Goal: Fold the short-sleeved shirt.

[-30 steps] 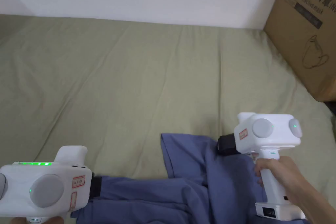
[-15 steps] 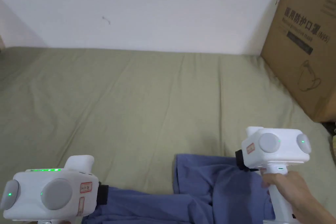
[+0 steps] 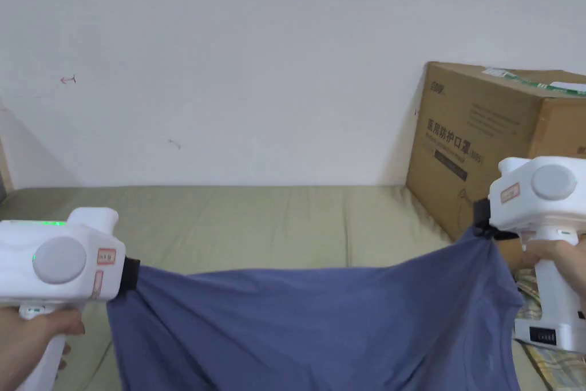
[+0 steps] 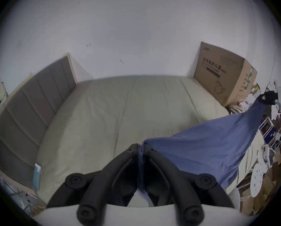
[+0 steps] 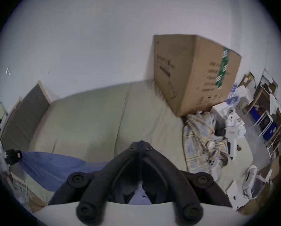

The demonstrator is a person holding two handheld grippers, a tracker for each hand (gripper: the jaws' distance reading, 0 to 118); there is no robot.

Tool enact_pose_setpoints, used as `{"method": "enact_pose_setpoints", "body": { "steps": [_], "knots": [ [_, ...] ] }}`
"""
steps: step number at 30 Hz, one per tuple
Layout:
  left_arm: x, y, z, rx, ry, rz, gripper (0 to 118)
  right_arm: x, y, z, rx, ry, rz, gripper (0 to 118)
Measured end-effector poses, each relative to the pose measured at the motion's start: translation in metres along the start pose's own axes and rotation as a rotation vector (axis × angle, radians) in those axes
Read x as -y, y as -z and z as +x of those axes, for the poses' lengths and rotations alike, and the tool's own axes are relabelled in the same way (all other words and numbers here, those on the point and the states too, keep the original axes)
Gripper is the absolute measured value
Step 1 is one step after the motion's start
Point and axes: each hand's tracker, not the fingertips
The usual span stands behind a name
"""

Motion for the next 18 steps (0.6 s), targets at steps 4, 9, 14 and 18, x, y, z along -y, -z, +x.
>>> {"method": "enact_pose_setpoints", "body": {
  "steps": [4,9,14,18],
  "knots": [
    [-0.033,-0.026,-0.004,-0.047,0.041,0.066,4,-0.022,-0.037,0.005,-0.009,0.011,0.050,2],
    [-0.077,-0.045,-0.005,-0.099,0.064,0.153,4,-0.056,-0.060,-0.006,-0.040,0.028,0.130,2],
    [-0.133,-0.039,-0.018,-0.142,0.045,0.216,4,-0.104,-0.052,-0.030,-0.027,0.026,0.190,2],
    [-0.183,-0.019,-0.037,-0.186,0.021,0.258,4,-0.150,-0.029,-0.055,-0.013,0.039,0.233,2]
  ]
}}
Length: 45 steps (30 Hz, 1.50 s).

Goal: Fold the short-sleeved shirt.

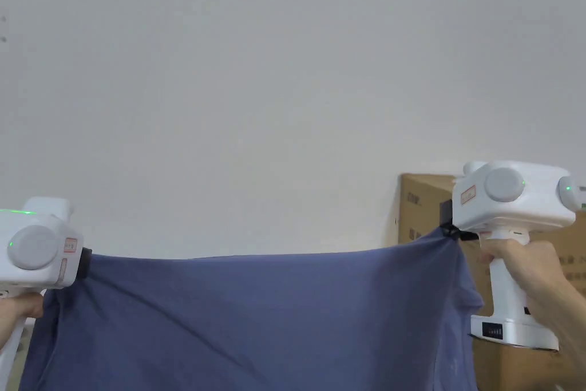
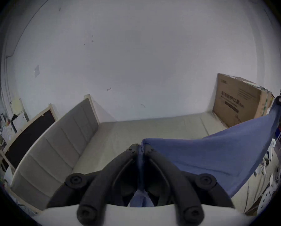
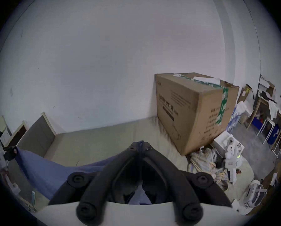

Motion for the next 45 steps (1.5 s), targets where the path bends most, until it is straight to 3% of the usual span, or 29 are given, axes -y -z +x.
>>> {"method": "enact_pose_setpoints", "body": {
  "steps": [3,5,7,9,11,15,17,19,24,28,35,38,42,45],
  "knots": [
    [-0.035,0.030,-0.013,-0.002,-0.041,0.017,4,-0.033,0.024,-0.020,-0.017,-0.004,0.011,2],
    [-0.060,0.043,-0.018,-0.004,-0.083,0.005,4,-0.058,0.032,-0.033,-0.067,-0.051,0.053,2],
    [-0.084,0.054,-0.019,0.017,-0.060,0.079,4,-0.085,0.044,-0.047,-0.012,-0.100,0.084,2],
    [-0.111,0.066,-0.020,-0.007,-0.077,0.091,4,-0.110,0.054,-0.054,-0.017,-0.077,0.101,2],
    [-0.134,0.079,-0.022,-0.016,-0.088,0.134,4,-0.132,0.061,-0.057,-0.046,-0.005,0.130,2],
    [-0.174,0.101,-0.024,-0.022,-0.101,0.212,4,-0.164,0.066,-0.073,0.007,-0.084,0.217,2],
    [-0.181,0.114,-0.023,-0.034,-0.096,0.274,4,-0.166,0.074,-0.074,-0.009,-0.030,0.233,2],
    [-0.175,0.134,-0.019,-0.054,-0.065,0.279,4,-0.160,0.090,-0.075,-0.022,-0.032,0.218,2],
    [-0.109,0.213,-0.001,-0.074,0.001,0.207,4,-0.102,0.171,-0.082,0.010,-0.082,0.071,2],
    [-0.026,0.290,0.014,-0.030,-0.023,0.021,4,-0.027,0.258,-0.077,0.024,-0.038,-0.097,2],
    [0.150,0.392,0.049,-0.044,0.020,-0.370,4,0.144,0.397,-0.058,0.091,-0.037,-0.479,2],
    [0.202,0.408,0.048,-0.030,-0.007,-0.458,4,0.203,0.408,-0.042,0.054,0.048,-0.561,2],
    [0.233,0.386,0.035,-0.024,0.003,-0.465,4,0.241,0.391,-0.024,0.070,0.016,-0.599,2],
    [0.239,0.349,0.023,0.015,0.008,-0.448,4,0.250,0.349,-0.009,0.024,0.117,-0.571,2]
  ]
}}
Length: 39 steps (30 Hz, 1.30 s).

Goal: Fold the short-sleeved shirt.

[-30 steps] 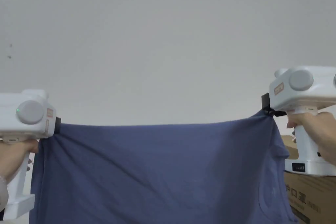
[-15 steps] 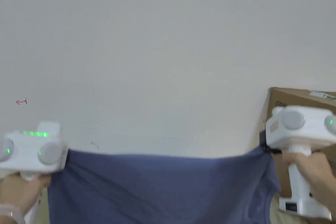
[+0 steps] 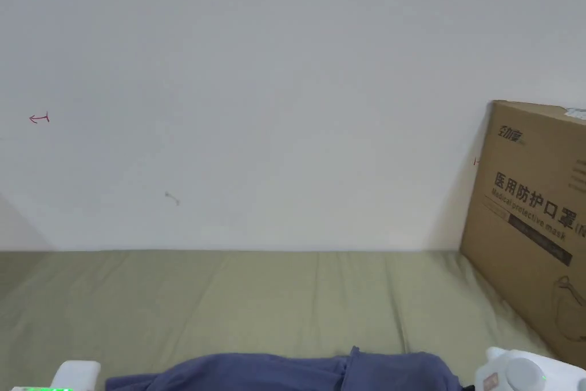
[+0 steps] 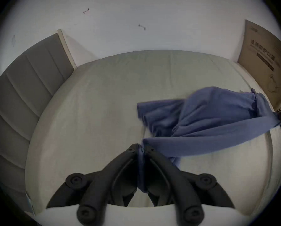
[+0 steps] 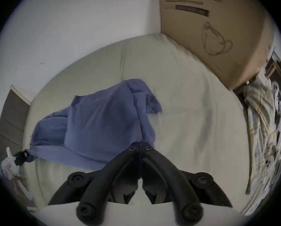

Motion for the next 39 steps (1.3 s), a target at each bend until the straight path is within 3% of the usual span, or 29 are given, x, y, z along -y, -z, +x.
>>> {"method": "enact_pose_setpoints", "body": {
  "steps": [7,17,23,26,27,28,29,30,31,32,34,39],
  "knots": [
    [0.079,-0.106,-0.030,0.034,0.016,0.041,4,0.099,-0.092,0.027,-0.008,-0.056,0.031,2],
    [0.261,-0.249,-0.048,0.003,0.102,0.028,4,0.292,-0.183,0.082,-0.003,-0.104,-0.022,2],
    [0.315,-0.280,-0.056,0.016,0.058,0.012,4,0.351,-0.207,0.110,-0.049,-0.005,-0.024,2],
    [0.322,-0.284,-0.057,0.016,0.066,0.009,5,0.362,-0.206,0.113,-0.040,-0.030,-0.037,2],
    [0.324,-0.285,-0.057,0.025,0.067,0.002,11,0.364,-0.205,0.114,-0.036,-0.034,-0.032,3],
    [0.326,-0.286,-0.056,0.030,0.061,-0.001,39,0.363,-0.205,0.114,-0.045,-0.026,-0.029,10],
    [0.328,-0.285,-0.055,0.036,0.050,-0.004,78,0.362,-0.204,0.114,-0.049,-0.014,-0.031,24],
    [0.330,-0.285,-0.056,0.037,0.037,-0.010,108,0.360,-0.203,0.114,-0.051,-0.012,-0.035,47],
    [0.332,-0.284,-0.058,0.043,0.020,-0.019,114,0.359,-0.205,0.113,-0.027,-0.019,-0.031,75],
    [0.335,-0.285,-0.060,0.049,0.005,-0.026,112,0.357,-0.206,0.112,0.014,-0.051,-0.012,82],
    [0.336,-0.295,-0.063,0.059,-0.031,0.021,112,0.354,-0.215,0.112,0.045,-0.090,0.014,82],
    [0.328,-0.318,-0.066,0.089,-0.056,0.061,109,0.347,-0.241,0.108,0.017,-0.089,0.100,79]
  ]
}}
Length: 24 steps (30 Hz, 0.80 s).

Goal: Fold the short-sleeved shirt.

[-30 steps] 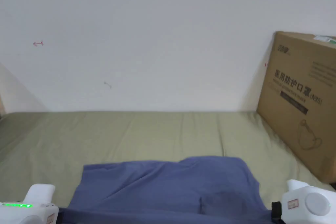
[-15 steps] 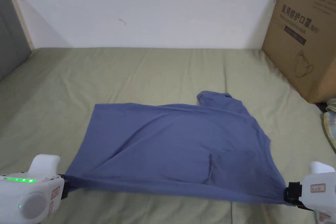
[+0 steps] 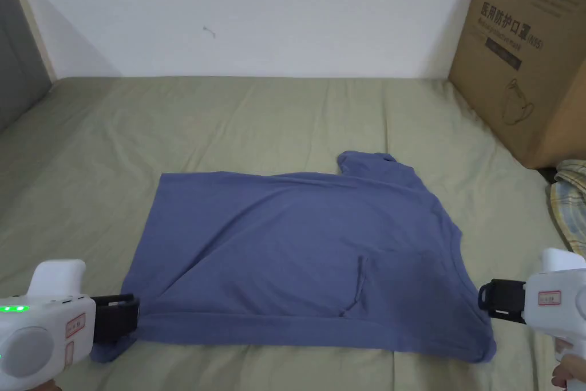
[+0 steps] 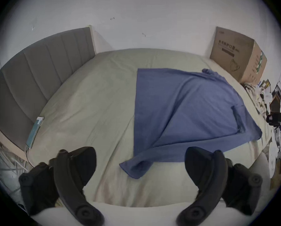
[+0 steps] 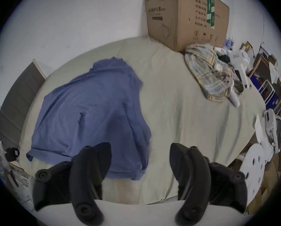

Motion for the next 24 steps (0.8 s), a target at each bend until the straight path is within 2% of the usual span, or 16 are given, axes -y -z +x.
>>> {"method": "enact_pose_setpoints", "body": {
  "steps": [1,2,3,4,6,7,11,12,15,16,19,20,21,22,23,24],
  "knots": [
    [0.000,-0.007,0.001,0.030,-0.004,0.022,95,-0.001,-0.006,-0.002,-0.015,-0.011,0.027,61],
    [0.002,-0.013,0.002,0.055,-0.013,0.044,72,0.001,-0.011,-0.006,-0.017,-0.019,0.048,36],
    [0.006,-0.016,0.004,0.061,-0.022,0.041,39,0.003,-0.012,-0.008,-0.013,-0.020,0.047,6],
    [0.011,-0.016,0.007,0.066,-0.021,0.032,0,0.006,-0.011,-0.010,-0.014,-0.023,0.042,0],
    [0.026,-0.014,0.011,0.073,-0.032,0.019,0,0.015,-0.008,-0.012,-0.065,-0.021,0.034,0],
    [0.031,-0.012,0.011,0.120,-0.033,-0.020,0,0.019,-0.004,-0.014,-0.068,-0.023,0.016,0],
    [0.046,-0.007,0.010,0.084,-0.031,-0.037,0,0.035,0.006,-0.020,-0.051,-0.036,-0.036,0],
    [0.046,-0.005,0.007,0.081,-0.031,-0.049,4,0.037,0.008,-0.019,-0.059,-0.023,-0.046,0],
    [0.045,-0.002,-0.009,0.064,-0.063,-0.023,107,0.039,0.009,-0.017,-0.075,-0.006,-0.052,0],
    [0.043,0.003,-0.014,0.063,-0.066,-0.030,115,0.039,0.009,-0.018,-0.073,-0.007,-0.051,0],
    [0.039,0.016,-0.025,0.061,-0.105,-0.014,111,0.039,0.010,-0.020,-0.066,-0.019,-0.059,0],
    [0.038,0.024,-0.026,0.069,-0.127,-0.045,104,0.038,0.011,-0.020,-0.066,-0.018,-0.061,0],
    [0.038,0.033,-0.027,0.089,-0.139,-0.079,85,0.037,0.013,-0.019,-0.070,-0.015,-0.068,0],
    [0.039,0.039,-0.027,0.097,-0.148,-0.088,37,0.037,0.015,-0.019,-0.072,-0.007,-0.072,0],
    [0.042,0.046,-0.026,0.097,-0.141,-0.096,0,0.037,0.016,-0.018,-0.075,0.000,-0.076,0],
    [0.045,0.053,-0.023,0.087,-0.135,-0.126,0,0.037,0.017,-0.017,-0.077,0.007,-0.080,0]
  ]
}}
